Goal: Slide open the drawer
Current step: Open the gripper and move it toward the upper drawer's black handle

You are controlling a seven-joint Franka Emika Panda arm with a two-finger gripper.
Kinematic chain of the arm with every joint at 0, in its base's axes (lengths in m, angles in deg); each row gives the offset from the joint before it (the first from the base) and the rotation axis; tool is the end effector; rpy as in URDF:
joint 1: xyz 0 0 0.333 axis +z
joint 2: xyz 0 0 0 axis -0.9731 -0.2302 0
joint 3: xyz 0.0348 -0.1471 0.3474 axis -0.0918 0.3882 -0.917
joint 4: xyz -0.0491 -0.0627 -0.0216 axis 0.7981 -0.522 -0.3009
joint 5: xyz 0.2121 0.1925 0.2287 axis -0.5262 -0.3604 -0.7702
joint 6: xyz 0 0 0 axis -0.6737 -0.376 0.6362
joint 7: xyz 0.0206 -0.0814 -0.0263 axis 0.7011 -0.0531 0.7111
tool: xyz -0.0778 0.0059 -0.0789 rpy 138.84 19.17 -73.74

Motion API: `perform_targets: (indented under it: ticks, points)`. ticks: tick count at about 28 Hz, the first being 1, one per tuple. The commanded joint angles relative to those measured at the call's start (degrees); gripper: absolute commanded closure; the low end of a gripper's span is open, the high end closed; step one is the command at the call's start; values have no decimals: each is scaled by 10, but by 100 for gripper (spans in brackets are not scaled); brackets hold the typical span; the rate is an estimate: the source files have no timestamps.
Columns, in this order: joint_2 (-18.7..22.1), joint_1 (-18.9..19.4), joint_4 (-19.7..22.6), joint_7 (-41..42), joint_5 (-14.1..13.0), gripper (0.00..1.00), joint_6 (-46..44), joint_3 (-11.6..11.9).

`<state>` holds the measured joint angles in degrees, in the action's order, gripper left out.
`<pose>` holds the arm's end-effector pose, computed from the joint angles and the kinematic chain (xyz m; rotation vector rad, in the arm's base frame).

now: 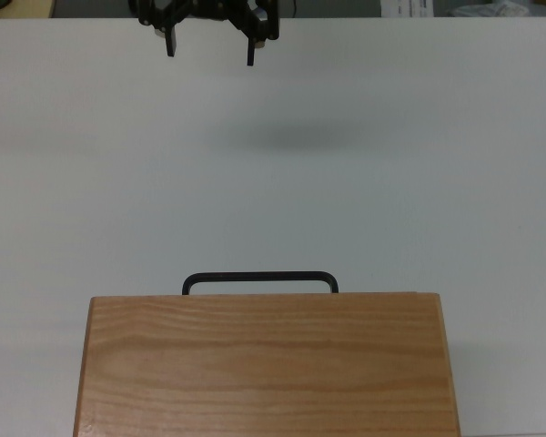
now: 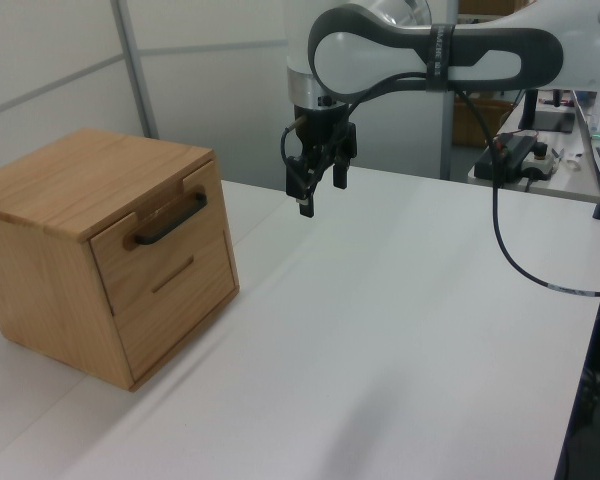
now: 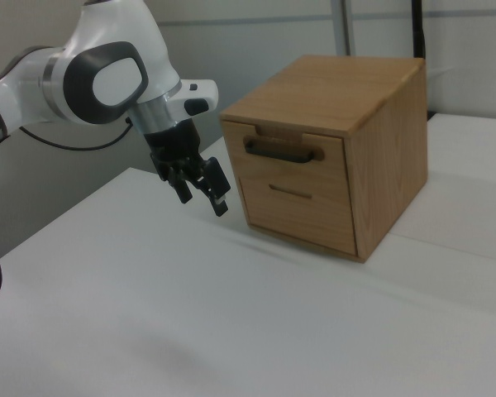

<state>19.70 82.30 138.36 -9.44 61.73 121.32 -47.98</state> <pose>0.5609 0.0388 0.6850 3.0772 -0.0533 0.1458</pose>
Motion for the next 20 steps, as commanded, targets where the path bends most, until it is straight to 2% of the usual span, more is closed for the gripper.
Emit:
perform_targets:
  ticks: [1,15,20]
  points:
    - [8,1,5,18,-18,0,-12,4]
    - [5,4,5,17,-20,0,-9,-3]
    - [1,4,6,2,-42,0,2,-3]
